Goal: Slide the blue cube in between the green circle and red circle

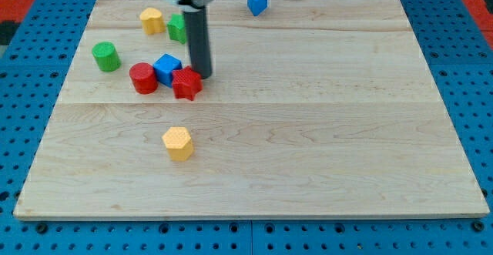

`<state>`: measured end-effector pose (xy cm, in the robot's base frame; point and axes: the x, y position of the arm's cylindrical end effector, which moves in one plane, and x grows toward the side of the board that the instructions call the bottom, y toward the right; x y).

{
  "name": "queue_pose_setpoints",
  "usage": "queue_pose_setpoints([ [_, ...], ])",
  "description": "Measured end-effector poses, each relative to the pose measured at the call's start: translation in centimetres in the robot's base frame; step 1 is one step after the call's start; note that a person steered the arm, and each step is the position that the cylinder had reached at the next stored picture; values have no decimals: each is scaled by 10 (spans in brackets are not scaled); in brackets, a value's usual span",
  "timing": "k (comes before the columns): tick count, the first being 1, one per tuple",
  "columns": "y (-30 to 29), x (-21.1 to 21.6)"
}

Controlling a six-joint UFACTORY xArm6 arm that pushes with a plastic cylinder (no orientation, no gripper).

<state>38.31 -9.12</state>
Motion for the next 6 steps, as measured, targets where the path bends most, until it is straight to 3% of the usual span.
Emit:
queue_pose_setpoints([
  [1, -48, 2],
  [2, -44, 2],
  [3, 4, 2],
  [4, 5, -18],
  [5, -7, -35],
  [6, -54, -35],
])
